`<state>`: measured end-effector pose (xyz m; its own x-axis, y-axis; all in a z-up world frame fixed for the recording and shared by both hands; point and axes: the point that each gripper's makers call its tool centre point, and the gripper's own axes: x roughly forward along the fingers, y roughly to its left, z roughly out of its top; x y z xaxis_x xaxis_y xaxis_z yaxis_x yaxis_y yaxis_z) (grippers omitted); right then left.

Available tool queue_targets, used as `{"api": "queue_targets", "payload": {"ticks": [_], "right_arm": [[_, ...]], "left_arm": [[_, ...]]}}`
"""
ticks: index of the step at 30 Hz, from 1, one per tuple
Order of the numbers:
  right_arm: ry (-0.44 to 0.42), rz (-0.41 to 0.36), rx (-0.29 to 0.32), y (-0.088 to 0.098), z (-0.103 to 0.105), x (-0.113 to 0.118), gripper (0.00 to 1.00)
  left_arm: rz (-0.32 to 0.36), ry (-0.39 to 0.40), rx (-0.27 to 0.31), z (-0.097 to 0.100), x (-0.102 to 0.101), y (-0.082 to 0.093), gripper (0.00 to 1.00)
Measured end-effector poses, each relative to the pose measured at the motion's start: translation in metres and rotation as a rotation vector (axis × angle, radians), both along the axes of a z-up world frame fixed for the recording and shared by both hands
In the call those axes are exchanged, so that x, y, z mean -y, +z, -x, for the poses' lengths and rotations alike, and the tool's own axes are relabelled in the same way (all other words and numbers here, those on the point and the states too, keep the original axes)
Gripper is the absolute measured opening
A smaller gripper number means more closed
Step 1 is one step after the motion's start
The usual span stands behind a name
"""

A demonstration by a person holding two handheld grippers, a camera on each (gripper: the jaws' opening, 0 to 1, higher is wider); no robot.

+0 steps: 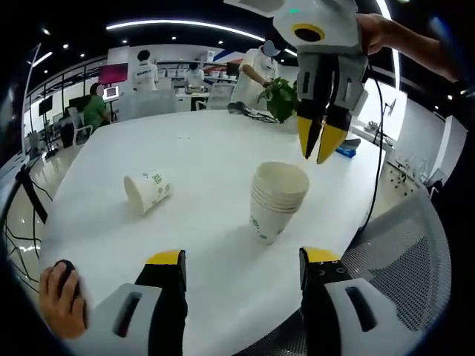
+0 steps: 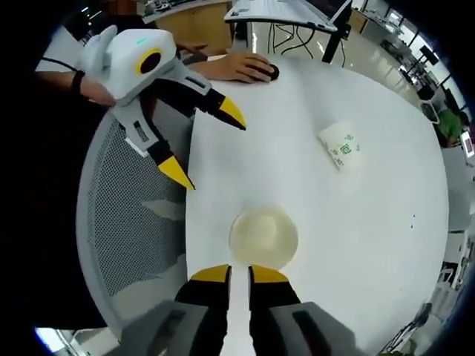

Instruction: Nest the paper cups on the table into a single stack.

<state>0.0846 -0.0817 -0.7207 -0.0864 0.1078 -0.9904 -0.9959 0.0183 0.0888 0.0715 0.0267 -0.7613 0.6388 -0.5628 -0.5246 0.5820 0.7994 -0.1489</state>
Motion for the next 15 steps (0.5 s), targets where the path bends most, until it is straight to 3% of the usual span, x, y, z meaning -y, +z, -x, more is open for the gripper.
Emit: {"api": "queue_targets", "payload": {"ticks": [7,15], "right_arm": [[-0.021,-0.037,0.017,0.004,-0.002,0.002,0.15],[-0.129,-0.128,0.065,0.004,-0.015,0.011,0.3]], "left_arm": [[-0.003,-0.001,-0.002,-0.001,0.0,-0.001,0.61],[-0.009,-0.019,-0.005,0.002,0.003,0.0,0.61]]}}
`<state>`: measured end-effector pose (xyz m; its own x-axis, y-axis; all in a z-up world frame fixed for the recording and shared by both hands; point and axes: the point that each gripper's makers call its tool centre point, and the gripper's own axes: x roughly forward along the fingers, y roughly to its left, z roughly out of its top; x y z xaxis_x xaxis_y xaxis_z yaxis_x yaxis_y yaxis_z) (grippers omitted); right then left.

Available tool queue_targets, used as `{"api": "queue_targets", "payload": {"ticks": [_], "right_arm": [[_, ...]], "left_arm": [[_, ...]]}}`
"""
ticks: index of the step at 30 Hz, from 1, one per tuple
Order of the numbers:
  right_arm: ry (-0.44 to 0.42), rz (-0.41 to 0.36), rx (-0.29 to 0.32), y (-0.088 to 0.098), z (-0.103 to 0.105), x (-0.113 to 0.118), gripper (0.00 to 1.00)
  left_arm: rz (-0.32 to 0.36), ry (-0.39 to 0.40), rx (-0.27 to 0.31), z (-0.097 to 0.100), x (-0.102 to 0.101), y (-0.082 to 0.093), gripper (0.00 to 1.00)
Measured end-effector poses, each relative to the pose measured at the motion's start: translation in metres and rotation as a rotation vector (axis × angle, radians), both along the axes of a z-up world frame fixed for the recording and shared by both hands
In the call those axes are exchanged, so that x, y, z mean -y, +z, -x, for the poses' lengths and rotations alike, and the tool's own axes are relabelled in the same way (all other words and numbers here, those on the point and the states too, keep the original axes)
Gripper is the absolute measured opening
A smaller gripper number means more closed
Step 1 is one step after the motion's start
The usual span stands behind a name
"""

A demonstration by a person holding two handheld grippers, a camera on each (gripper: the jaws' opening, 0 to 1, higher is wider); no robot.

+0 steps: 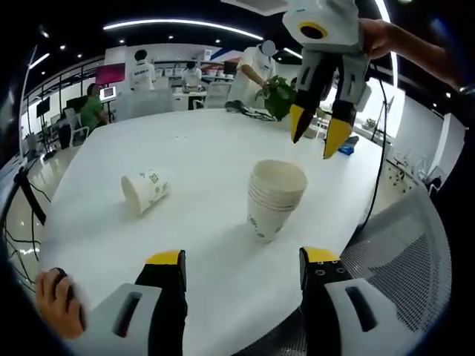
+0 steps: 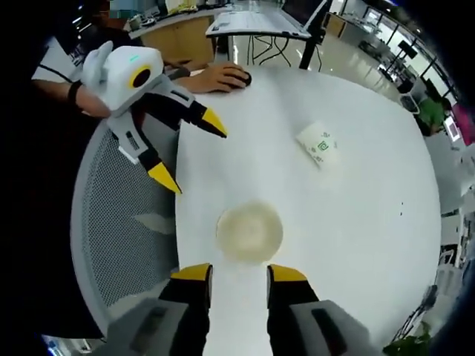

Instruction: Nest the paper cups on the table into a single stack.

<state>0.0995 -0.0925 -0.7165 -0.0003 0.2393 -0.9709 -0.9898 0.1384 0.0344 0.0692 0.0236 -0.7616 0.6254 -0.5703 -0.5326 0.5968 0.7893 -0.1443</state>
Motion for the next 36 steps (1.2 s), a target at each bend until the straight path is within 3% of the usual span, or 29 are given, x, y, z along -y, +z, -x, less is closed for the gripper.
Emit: {"api": "queue_targets", "payload": {"ticks": [5,10,13,17,26,30,33,36], "right_arm": [[-0.075,-0.101,0.004,0.002,0.002,-0.001,0.41],[-0.089,-0.165,0.082,0.006,-0.009,0.0,0.48],[-0.138,-0.292,0.099,0.011,-0.009,-0.005,0.51],[-0.246,-0.389,0.119,0.012,-0.007,-0.001,0.56],[-0.434,-0.471,0.177,0.006,0.005,0.03,0.63],[-0.495,-0.496,0.182,0.006,0.017,0.036,0.63],[-0.573,-0.578,0.15,0.009,0.025,0.035,0.64],[-0.6,-0.604,0.17,0.008,0.026,0.042,0.65]], "left_arm": [[-0.001,-0.016,-0.003,0.003,0.002,0.0,0.61],[0.006,-0.027,-0.01,0.003,0.004,-0.002,0.61],[0.029,-0.02,-0.021,0.001,0.004,-0.002,0.61],[0.054,-0.01,-0.035,0.002,0.003,0.0,0.61],[0.082,0.001,-0.054,-0.001,0.002,-0.001,0.6],[0.12,0.027,-0.075,-0.001,0.0,0.0,0.6],[0.147,0.051,-0.089,-0.005,-0.003,0.001,0.6],[0.169,0.074,-0.1,-0.008,-0.007,0.002,0.6]]}}
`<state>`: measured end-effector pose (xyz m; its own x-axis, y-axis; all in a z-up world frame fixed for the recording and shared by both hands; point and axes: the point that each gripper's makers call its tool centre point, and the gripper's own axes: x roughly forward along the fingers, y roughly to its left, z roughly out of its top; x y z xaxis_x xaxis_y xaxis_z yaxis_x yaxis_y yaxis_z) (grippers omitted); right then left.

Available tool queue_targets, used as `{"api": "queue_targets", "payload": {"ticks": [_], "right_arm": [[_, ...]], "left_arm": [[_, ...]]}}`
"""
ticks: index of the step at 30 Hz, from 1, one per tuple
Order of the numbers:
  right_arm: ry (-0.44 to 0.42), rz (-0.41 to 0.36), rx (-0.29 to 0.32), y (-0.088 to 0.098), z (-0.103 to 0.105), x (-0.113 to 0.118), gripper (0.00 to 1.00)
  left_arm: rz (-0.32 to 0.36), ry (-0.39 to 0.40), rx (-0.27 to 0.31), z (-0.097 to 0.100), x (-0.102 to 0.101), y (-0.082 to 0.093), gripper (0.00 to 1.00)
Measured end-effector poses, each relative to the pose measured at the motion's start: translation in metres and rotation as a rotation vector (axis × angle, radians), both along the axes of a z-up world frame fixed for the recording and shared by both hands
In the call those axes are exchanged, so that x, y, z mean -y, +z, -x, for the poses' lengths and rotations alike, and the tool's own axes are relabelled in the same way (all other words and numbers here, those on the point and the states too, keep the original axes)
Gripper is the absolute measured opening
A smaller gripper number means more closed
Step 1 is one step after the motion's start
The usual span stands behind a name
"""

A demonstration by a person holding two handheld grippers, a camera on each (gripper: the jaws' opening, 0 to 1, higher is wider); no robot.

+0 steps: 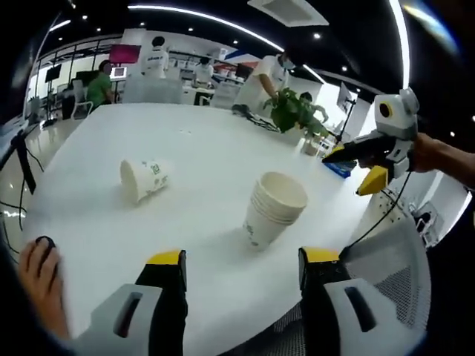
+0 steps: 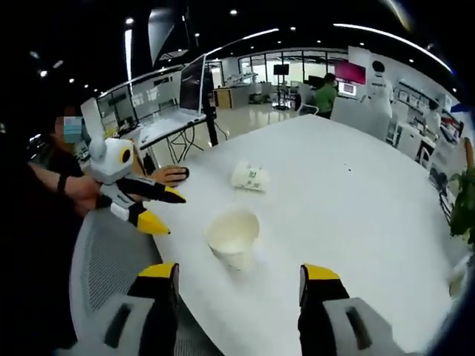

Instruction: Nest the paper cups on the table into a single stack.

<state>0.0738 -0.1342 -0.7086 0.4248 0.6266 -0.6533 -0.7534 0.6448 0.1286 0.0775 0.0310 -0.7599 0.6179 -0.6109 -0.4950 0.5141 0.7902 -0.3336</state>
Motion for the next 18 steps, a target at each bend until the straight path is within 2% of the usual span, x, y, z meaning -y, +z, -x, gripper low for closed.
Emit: {"api": "queue_targets", "payload": {"ticks": [5,7,9,11,18], "right_arm": [[-0.061,-0.011,0.006,-0.006,0.003,0.01,0.65],[-0.083,-0.025,0.004,-0.006,0.005,0.011,0.65],[-0.099,-0.033,0.004,-0.008,0.006,0.014,0.66],[-0.127,-0.045,0.0,-0.009,0.008,0.015,0.66],[-0.18,-0.054,-0.003,-0.016,0.019,0.019,0.66]], "left_arm": [[0.02,0.03,-0.016,-0.004,-0.003,0.001,0.59],[-0.001,0.033,0.0,-0.011,-0.009,0.002,0.6],[0.018,0.065,-0.001,-0.017,-0.014,0.008,0.6],[0.024,0.09,-0.002,-0.029,-0.026,0.006,0.6],[0.041,0.16,-0.007,-0.048,-0.045,-0.001,0.6]]}}
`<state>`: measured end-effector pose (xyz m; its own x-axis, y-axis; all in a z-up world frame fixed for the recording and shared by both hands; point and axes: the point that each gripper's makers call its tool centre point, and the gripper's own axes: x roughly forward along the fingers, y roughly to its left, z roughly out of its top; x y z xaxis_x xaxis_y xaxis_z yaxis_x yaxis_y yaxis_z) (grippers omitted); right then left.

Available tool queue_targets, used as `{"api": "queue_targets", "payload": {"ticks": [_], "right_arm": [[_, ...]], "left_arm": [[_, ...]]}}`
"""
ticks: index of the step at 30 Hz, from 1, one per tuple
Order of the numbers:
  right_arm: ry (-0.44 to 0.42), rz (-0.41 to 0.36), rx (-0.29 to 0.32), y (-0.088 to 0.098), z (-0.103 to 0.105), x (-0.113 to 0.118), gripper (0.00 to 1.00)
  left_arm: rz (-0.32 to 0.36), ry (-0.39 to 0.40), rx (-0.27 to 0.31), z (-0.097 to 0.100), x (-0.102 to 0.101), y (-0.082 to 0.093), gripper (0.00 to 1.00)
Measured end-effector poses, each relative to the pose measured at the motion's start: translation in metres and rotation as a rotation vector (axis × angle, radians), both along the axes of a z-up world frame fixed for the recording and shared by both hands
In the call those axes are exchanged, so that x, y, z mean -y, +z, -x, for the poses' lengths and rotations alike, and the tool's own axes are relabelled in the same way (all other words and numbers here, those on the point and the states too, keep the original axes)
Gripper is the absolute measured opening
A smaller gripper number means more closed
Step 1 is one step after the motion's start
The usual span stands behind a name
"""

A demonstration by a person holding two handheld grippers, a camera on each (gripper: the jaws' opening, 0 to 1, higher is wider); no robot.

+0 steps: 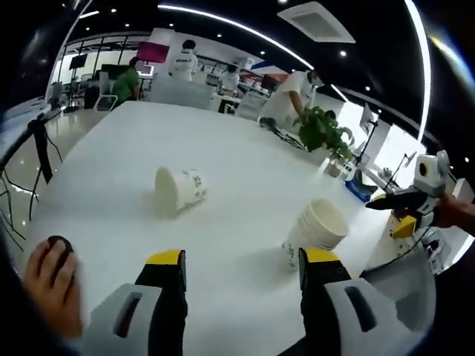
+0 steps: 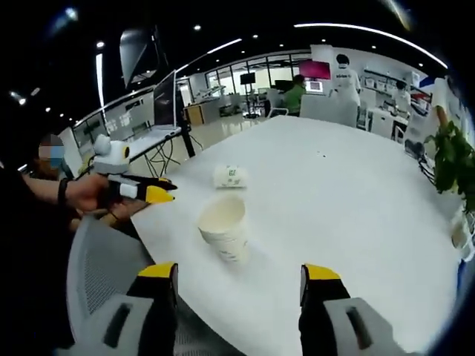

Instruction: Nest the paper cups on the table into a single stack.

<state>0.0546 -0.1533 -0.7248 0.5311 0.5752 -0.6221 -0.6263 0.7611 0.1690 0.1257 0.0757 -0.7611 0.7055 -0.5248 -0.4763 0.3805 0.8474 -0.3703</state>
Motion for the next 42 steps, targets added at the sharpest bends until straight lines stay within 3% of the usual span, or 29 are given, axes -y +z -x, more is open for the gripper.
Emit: {"api": "queue_targets", "payload": {"ticks": [7,11,15,21,30,42], "right_arm": [[-0.02,-0.021,-0.023,-0.006,0.008,-0.002,0.66],[-0.024,-0.033,-0.027,-0.008,0.01,-0.005,0.67],[-0.026,-0.041,-0.038,-0.011,0.014,-0.011,0.67],[-0.056,-0.057,-0.053,-0.014,0.018,-0.011,0.67],[-0.078,-0.06,-0.069,-0.019,0.025,-0.008,0.68],[-0.107,-0.07,-0.076,-0.017,0.028,-0.007,0.68]], "left_arm": [[0.007,0.019,-0.002,-0.016,-0.006,-0.003,0.61],[0.013,0.02,-0.001,-0.036,-0.016,-0.011,0.62],[0.028,0.033,-0.004,-0.044,-0.01,-0.013,0.61],[0.064,0.071,-0.025,-0.073,-0.012,-0.023,0.58],[0.109,0.087,-0.046,-0.093,-0.001,-0.028,0.58],[0.114,0.085,-0.054,-0.116,0.01,-0.035,0.58]]}}
